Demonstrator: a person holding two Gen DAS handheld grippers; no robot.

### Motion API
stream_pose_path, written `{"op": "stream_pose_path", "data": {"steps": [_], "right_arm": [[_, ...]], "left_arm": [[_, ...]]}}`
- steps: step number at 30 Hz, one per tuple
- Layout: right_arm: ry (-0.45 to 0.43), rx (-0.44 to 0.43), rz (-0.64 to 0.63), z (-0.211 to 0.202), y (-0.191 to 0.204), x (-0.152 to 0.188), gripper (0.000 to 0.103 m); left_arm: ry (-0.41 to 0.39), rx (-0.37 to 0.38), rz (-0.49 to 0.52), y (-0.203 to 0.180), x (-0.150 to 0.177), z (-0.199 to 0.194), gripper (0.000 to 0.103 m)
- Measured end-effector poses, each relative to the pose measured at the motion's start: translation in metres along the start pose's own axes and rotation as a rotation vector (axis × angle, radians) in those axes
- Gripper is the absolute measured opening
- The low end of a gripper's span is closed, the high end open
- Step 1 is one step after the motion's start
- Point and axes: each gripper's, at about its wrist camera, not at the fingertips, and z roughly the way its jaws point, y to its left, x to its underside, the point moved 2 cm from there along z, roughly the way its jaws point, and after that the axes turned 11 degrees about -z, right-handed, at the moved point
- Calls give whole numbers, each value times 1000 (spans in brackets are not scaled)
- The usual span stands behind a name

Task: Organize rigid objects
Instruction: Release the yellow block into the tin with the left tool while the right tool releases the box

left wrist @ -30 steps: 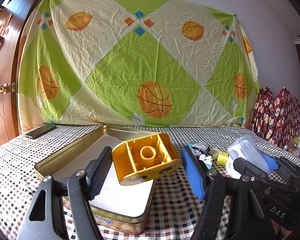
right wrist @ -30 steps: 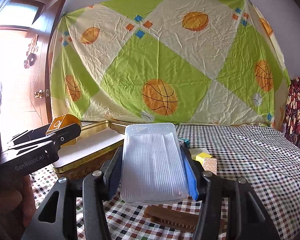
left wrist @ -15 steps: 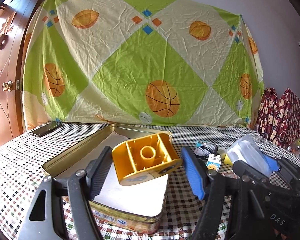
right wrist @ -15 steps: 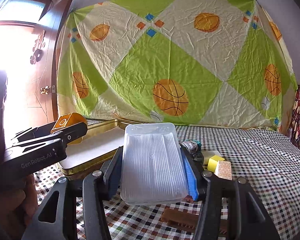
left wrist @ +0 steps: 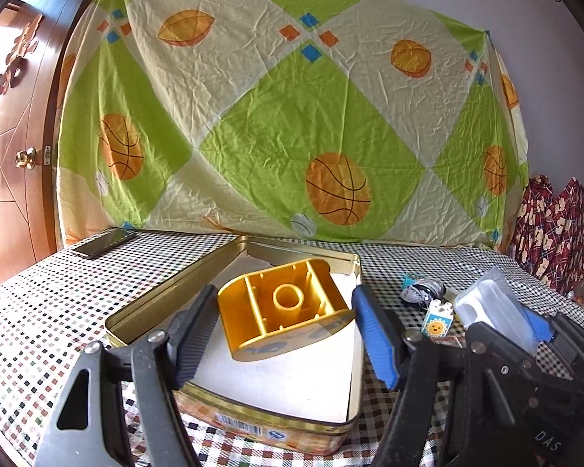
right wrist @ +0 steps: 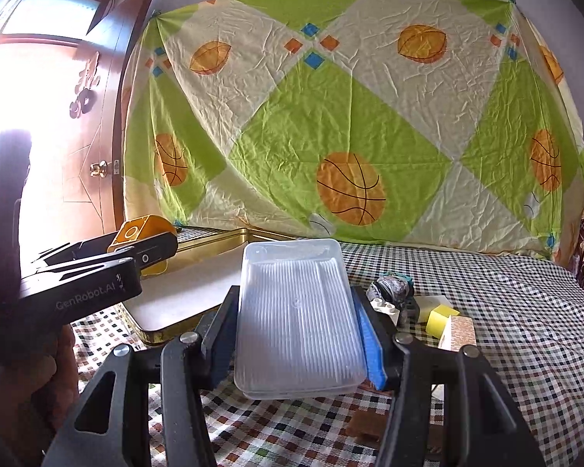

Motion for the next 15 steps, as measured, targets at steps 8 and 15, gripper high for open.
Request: {"op": "stream_pose_path", "data": {"steps": [8,15], "right_arm": [[25,-34,-3,8,6,-3,56],[34,-59,-27,13,16,-6,56]], "left_arm": [[12,-15,0,7,-3,3,70],[29,-25,-21,18,-7,8,70]]}}
